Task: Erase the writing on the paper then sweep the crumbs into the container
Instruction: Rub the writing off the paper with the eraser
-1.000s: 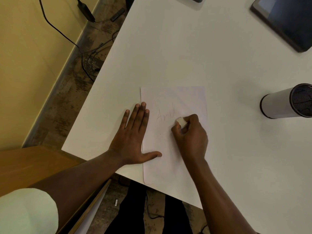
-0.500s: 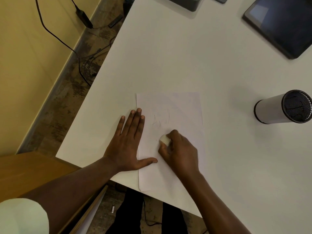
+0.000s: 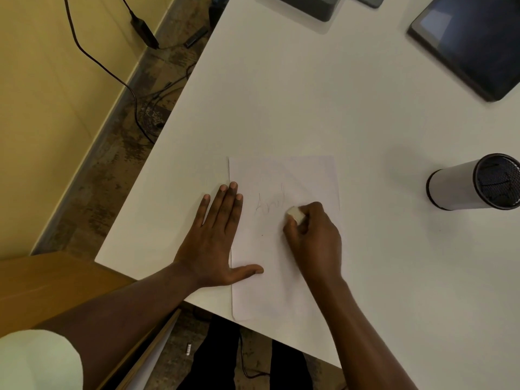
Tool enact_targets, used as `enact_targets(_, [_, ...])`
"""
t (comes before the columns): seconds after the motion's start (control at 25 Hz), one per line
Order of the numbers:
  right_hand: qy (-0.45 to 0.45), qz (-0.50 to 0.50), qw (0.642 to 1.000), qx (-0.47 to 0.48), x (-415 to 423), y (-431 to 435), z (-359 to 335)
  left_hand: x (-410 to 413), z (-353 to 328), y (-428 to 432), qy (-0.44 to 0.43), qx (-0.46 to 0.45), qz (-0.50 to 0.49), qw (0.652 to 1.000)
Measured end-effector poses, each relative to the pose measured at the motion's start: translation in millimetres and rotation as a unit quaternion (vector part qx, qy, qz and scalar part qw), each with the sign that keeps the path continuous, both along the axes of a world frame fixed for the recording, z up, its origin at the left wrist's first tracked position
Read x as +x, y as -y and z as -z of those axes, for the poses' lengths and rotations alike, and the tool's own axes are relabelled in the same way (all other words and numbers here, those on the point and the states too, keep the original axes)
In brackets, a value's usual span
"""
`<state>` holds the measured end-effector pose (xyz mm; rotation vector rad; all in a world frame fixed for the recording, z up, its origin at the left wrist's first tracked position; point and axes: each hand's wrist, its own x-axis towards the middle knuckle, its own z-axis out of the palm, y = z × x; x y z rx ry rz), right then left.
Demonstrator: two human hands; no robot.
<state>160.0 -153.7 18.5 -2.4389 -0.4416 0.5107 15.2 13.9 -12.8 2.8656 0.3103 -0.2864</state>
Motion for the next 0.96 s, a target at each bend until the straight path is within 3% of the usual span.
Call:
enact_targets(0.16, [0.007, -0.124, 0.992, 0.019, -28.8, -8.0, -8.0, -0.3, 0.8, -0.3, -0.006, 0.005, 0.000, 1.000])
enact_targets(0.36, [-0.021, 0.019, 0.999, 0.040, 1.0, 2.0, -3.0, -0.8, 2.4, -0.4, 0.003, 0.007, 0.002, 1.000])
enact_targets(0.56, [-0.043, -0.084, 0.989, 0.118, -8.0, -7.1, -10.6, -2.3, 8.8, -1.0, 0.022, 0.001, -0.008, 1.000])
enact_targets(0.84, [-0.044, -0.262, 0.961, 0.075, 10.6, -32.2, -11.3, -3.1, 13.9, -1.4, 0.039, 0.009, -0.016, 0.999])
enact_targets(0.96, [-0.017, -0.268, 0.961, 0.069, 29.3, -37.2, -9.0, -3.2, 15.1, -2.3, 0.041, 0.012, -0.012, 0.999])
